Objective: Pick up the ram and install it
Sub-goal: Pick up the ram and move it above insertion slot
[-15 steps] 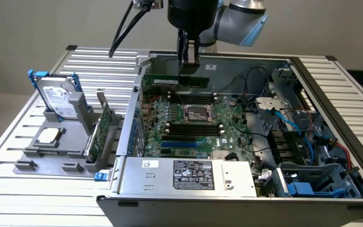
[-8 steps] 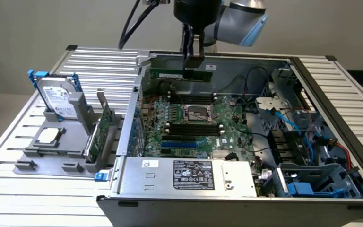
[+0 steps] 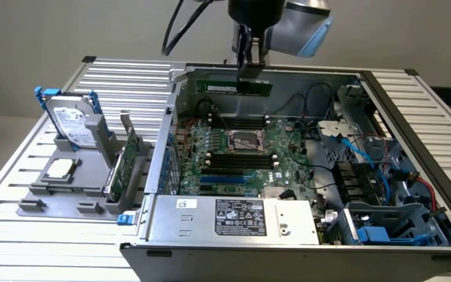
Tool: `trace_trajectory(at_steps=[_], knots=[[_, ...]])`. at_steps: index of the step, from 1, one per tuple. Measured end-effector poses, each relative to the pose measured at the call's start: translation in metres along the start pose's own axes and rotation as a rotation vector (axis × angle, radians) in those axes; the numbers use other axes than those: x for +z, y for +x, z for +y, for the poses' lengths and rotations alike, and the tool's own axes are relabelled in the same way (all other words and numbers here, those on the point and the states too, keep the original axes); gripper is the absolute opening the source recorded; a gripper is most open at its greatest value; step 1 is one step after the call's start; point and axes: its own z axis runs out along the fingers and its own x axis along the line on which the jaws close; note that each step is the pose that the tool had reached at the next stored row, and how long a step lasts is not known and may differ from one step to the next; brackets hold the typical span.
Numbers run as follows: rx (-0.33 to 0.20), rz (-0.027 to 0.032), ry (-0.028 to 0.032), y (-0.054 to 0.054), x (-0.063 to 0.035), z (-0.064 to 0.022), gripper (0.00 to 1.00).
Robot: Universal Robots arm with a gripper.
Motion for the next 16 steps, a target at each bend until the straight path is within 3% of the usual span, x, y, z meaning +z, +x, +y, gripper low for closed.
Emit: trace_trajectory(at_steps=[5, 8, 13, 16], knots=[[0.0, -0.0002, 0.0, -0.004, 0.0007, -0.0211, 0.14], [0.0, -0.0036, 0.0043, -0.004, 0.0018, -0.0258, 0.14], [-0.001, -0.0076, 0.0213, -0.004, 0.0036, -0.0293, 0.14], [-0.001, -0.0092, 0.0354, -0.004, 0.005, -0.0296, 0.14]])
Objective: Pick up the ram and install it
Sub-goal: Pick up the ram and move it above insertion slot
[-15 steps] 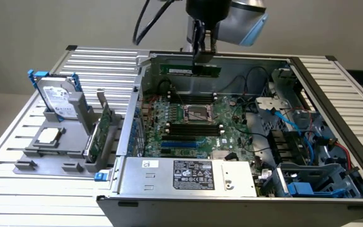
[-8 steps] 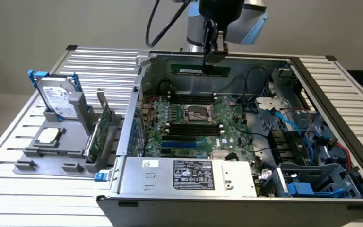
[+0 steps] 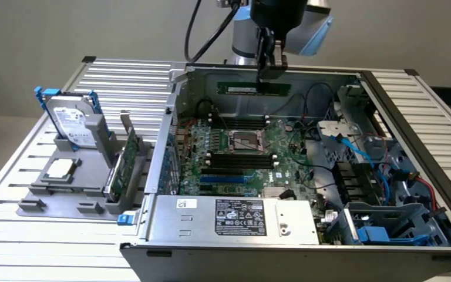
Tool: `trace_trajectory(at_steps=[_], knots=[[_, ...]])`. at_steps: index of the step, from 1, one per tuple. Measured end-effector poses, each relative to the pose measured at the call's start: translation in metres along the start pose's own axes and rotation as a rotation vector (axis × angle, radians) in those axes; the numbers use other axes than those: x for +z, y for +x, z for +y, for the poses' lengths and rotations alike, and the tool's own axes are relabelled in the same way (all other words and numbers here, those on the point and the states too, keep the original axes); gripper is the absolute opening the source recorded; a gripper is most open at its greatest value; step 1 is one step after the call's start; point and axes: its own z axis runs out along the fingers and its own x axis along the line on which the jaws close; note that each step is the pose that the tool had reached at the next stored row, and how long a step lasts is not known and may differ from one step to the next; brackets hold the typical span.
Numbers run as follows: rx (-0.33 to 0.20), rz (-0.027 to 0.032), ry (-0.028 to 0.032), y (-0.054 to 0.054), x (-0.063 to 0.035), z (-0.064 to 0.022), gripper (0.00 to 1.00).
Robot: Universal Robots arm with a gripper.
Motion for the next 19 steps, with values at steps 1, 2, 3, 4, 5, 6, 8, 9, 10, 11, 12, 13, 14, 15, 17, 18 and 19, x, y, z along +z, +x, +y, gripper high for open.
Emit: trace_trajectory(at_steps=[1, 2, 3, 4, 5, 6, 8, 9, 10, 11, 12, 13, 14, 15, 17, 18, 19], knots=[[0.0, 0.0001, 0.0042, -0.0001, 0.0006, 0.0, 0.14], [0.0, 0.0003, 0.0081, -0.0001, 0.0011, 0.0, 0.14], [0.001, 0.0006, 0.0119, 0.0, 0.0017, 0.0, 0.14], [0.001, 0.0007, 0.0161, 0.0, 0.0023, 0.0, 0.14], [0.002, 0.001, 0.0208, 0.0, 0.0029, 0.0, 0.14], [0.003, 0.0015, 0.0255, 0.0, 0.0034, 0.0, 0.14], [0.011, 0.0022, 0.0344, 0.0001, 0.0043, 0.0, 0.14], [0.02, 0.0024, 0.0371, 0.0, 0.0048, 0.0, 0.14], [0.029, 0.0025, 0.0392, 0.0001, 0.0051, 0.0, 0.14], [0.038, 0.0028, 0.0403, 0.0001, 0.0054, -0.0001, 0.14], [0.048, 0.003, 0.0411, 0.0001, 0.0057, -0.0001, 0.14], [0.058, 0.0034, 0.0416, 0.0001, 0.006, 0.0, 0.14], [0.063, 0.0041, 0.0419, 0.0001, 0.0064, 0.0, 0.14], [0.064, 0.0057, 0.042, 0.0002, 0.0067, 0.0, 0.14], [0.064, 0.0097, 0.0415, 0.0002, 0.0074, 0.0, 0.14], [0.064, 0.0119, 0.0406, 0.0002, 0.0077, 0.0, 0.14], [0.064, 0.014, 0.0391, 0.0002, 0.008, 0.0, 0.14]])
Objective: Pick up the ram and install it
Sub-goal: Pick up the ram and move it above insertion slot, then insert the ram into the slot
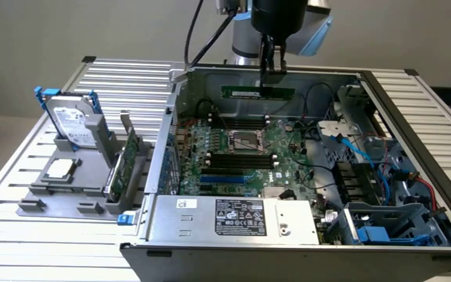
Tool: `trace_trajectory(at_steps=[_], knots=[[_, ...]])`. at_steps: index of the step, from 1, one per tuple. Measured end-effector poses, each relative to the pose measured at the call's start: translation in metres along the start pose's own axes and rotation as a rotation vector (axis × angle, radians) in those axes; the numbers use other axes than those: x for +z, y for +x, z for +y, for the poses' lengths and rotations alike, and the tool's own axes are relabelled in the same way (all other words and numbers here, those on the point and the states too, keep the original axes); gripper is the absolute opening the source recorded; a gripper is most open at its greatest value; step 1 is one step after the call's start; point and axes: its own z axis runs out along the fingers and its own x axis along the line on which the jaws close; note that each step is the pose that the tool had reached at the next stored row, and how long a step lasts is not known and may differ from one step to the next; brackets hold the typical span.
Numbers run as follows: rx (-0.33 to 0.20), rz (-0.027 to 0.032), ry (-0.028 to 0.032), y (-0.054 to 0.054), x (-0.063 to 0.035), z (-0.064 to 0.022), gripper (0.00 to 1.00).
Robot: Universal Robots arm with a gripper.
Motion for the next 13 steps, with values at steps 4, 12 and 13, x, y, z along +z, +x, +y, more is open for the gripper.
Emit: trace_trajectory(at_steps=[4, 12, 13], knots=[[0.0, 0.0073, -0.0043, 0.0, 0.001, 0.0001, 0.14], [0.0, 0.0078, -0.0044, 0.0, 0.001, 0.0001, 0.14], [0.0, 0.0078, -0.0044, 0.0, 0.001, 0.0001, 0.14]])
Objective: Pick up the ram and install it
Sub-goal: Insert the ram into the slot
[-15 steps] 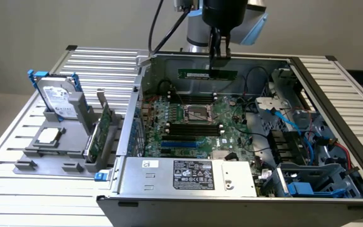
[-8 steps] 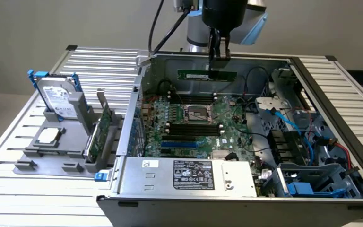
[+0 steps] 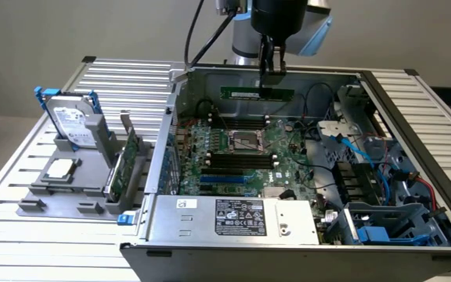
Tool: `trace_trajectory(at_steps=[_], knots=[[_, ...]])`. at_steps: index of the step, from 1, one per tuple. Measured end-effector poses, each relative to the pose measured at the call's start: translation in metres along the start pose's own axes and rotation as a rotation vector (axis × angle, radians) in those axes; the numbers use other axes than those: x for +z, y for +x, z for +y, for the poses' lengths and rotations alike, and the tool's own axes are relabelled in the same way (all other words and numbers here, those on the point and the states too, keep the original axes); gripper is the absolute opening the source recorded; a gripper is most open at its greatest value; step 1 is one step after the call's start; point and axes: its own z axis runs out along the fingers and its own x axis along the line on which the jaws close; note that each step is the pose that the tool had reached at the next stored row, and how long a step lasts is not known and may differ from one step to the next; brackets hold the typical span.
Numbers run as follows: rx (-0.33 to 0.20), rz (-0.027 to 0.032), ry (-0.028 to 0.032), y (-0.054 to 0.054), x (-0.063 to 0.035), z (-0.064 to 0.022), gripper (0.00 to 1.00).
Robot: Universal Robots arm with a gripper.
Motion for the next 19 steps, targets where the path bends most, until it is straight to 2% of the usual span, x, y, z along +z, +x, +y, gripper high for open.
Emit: trace_trajectory(at_steps=[7, 9, 14, 16, 19], knots=[[0.0, 0.0, 0.0, 0.0, 0.0, 0.0, 0.14], [0.0, 0.0042, 0.0001, 0.0, 0.0022, 0.0005, 0.14], [0.0, 0.0046, -0.0017, 0.01, 0.0091, 0.0023, 0.14], [-0.002, 0.0045, -0.007, 0.014, 0.0109, 0.0023, 0.14], [-0.009, 0.0043, -0.0203, 0.019, 0.0144, 0.0024, 0.14]])
